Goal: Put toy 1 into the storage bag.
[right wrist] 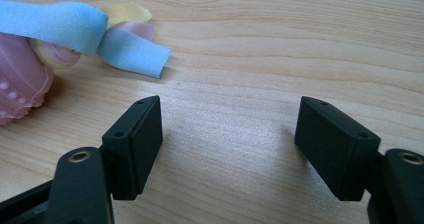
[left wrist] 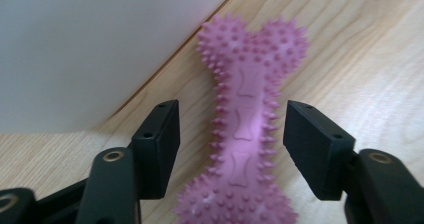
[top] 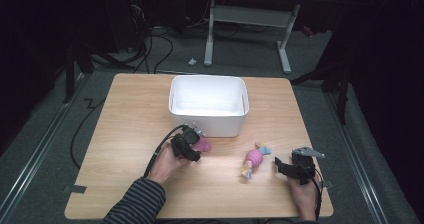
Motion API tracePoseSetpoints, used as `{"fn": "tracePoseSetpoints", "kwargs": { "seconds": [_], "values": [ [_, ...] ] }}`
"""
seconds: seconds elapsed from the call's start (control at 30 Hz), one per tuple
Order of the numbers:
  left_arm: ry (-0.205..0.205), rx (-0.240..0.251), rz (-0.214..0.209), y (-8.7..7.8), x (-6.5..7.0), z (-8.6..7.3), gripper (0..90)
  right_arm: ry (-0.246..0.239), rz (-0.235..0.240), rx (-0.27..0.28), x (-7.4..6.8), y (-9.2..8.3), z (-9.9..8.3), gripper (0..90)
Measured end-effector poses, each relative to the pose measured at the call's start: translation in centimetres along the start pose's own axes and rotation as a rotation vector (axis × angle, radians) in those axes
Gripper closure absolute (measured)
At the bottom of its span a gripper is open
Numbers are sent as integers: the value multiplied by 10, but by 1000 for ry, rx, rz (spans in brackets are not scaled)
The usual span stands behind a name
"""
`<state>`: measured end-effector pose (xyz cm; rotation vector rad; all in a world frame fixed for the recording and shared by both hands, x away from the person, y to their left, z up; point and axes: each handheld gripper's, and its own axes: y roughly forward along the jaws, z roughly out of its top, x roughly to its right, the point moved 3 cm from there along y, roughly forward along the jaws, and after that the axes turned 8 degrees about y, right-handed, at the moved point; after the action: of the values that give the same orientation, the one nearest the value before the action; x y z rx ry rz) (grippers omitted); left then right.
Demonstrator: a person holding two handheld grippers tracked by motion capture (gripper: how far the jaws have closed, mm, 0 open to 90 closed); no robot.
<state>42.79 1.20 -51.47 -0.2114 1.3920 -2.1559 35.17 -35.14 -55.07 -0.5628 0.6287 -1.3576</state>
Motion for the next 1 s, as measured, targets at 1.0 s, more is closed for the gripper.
{"fn": "tracePoseSetpoints", "kwargs": {
  "seconds": [1.0],
  "values": [
    [17,-28,-96,11,1,-1,587,0,1,-2,0,0,0,270]
  ]
}}
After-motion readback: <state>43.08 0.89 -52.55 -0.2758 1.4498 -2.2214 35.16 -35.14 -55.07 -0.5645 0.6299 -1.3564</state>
